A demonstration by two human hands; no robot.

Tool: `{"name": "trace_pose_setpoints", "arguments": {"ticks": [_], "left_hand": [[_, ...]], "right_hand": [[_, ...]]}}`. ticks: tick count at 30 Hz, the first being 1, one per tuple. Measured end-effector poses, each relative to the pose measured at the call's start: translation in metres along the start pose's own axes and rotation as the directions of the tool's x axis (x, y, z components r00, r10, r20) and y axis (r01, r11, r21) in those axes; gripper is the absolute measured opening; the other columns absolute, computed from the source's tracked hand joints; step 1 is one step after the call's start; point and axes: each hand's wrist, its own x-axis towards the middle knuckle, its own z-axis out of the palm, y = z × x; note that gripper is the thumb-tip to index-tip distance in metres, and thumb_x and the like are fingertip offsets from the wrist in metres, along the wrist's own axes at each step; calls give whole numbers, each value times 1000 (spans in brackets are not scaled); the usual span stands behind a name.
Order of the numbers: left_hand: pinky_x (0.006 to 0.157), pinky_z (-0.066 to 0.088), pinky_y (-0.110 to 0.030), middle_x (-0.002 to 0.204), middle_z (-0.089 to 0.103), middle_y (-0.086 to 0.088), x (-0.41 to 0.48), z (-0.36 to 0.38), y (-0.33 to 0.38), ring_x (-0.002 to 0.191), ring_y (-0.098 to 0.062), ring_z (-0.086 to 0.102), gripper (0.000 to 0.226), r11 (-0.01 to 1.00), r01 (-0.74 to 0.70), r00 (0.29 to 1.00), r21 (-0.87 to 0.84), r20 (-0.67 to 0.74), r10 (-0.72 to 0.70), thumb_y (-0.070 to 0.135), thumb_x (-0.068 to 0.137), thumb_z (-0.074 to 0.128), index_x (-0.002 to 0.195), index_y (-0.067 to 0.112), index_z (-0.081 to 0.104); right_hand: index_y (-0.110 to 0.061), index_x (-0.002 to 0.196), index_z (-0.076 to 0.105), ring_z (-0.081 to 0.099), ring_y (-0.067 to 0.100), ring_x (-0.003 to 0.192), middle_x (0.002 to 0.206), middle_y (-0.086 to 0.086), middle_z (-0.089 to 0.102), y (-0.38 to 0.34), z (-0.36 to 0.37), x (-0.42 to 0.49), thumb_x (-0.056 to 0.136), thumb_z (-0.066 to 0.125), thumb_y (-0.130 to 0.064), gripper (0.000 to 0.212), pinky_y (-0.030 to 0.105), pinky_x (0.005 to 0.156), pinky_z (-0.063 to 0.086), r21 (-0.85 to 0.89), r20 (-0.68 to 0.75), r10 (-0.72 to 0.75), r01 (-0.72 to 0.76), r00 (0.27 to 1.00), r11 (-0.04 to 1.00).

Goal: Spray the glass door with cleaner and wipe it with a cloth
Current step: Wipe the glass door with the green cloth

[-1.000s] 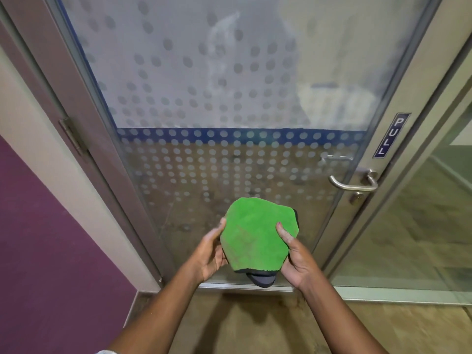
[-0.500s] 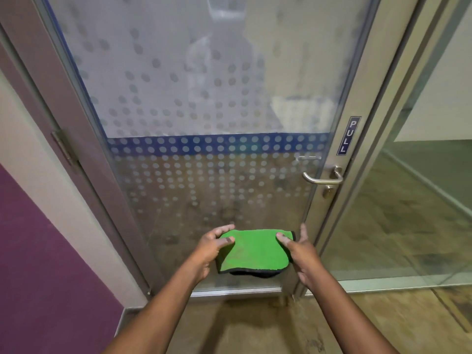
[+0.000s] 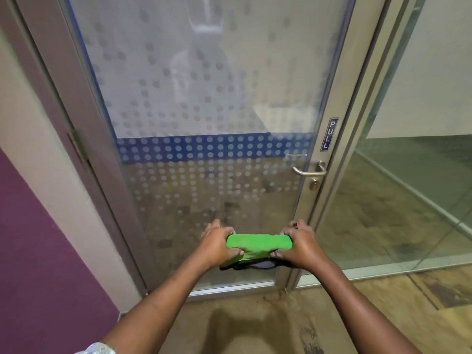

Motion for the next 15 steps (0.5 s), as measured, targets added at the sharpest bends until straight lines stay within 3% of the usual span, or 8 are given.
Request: {"name": "trace_pose_setpoints", "arguments": {"ticks": [2, 5, 7, 8, 9, 11, 13, 15], "left_hand": [[82, 43, -26, 105, 52, -3, -2, -6, 3, 102, -18, 51, 30, 996, -32, 999, -87, 2, 32, 44, 74, 85, 87, 25, 65], [57, 42, -21, 79, 66, 7, 4, -14, 15, 77, -13, 63, 31, 986, -27, 999, -162, -32, 22, 44, 74, 83, 75, 25, 59], [55, 43, -22, 75, 69, 7, 13, -15, 29, 74, -14, 66, 30, 989, -11, 997, -145, -83, -1, 45, 75, 82, 76, 23, 61], [59, 47, -27, 79, 70, 5, 18, -14, 36, 78, -17, 68, 30, 996, -10, 995, -93, -100, 1, 47, 75, 80, 79, 23, 62], [65, 49, -30, 87, 72, 2, 24, -13, 44, 85, -21, 69, 31, 1000, -19, 994, -11, -107, 18, 48, 76, 78, 84, 22, 62], [76, 51, -35, 103, 73, -4, 36, -8, 57, 100, -29, 68, 32, 981, -85, 991, 172, -90, 102, 47, 80, 73, 96, 21, 62], [80, 52, -37, 111, 72, -7, 46, -2, 69, 107, -33, 67, 31, 936, -195, 976, 292, -41, 216, 41, 82, 70, 103, 20, 61], [80, 51, -38, 111, 70, -9, 54, 6, 77, 106, -35, 66, 30, 891, -298, 949, 341, 8, 314, 36, 83, 68, 107, 20, 60]], "right_hand": [[-22, 99, 73, 47, 29, 134, 138, 15, 47, 4, -8, 0, 63, 96, -38, 46, 30, 105, 44, 132, -26, 59, -55, 998, 990], [-17, 123, 65, 55, 32, 127, 134, 16, 55, 4, -7, 2, 75, 90, -36, 58, 30, 98, 44, 268, -224, 230, -167, 947, 949], [-15, 137, 55, 56, 33, 126, 143, 17, 56, -2, 5, 2, 85, 80, -43, 65, 35, 98, 45, 502, -224, 436, -280, 872, 818], [-16, 142, 50, 56, 33, 125, 147, 17, 53, -7, 12, 3, 88, 75, -50, 69, 38, 96, 46, 670, -70, 528, -353, 846, 653], [-20, 148, 45, 54, 37, 124, 152, 18, 48, -14, 20, 3, 90, 70, -58, 74, 43, 95, 49, 794, 160, 552, -439, 818, 421], [-27, 159, 29, 45, 51, 137, 160, 26, 32, -28, 33, 7, 88, 61, -71, 89, 61, 98, 50, 817, 537, 397, -576, 744, -24], [-17, 159, 31, 40, 54, 143, 159, 33, 34, -34, 42, 16, 83, 59, -77, 100, 71, 104, 42, 748, 663, 227, -617, 714, -245], [-4, 131, 65, 67, 51, 115, 129, 33, 66, -38, 46, 31, 81, 58, -80, 91, 69, 90, 54, 715, 669, 125, -588, 733, -378]]}}
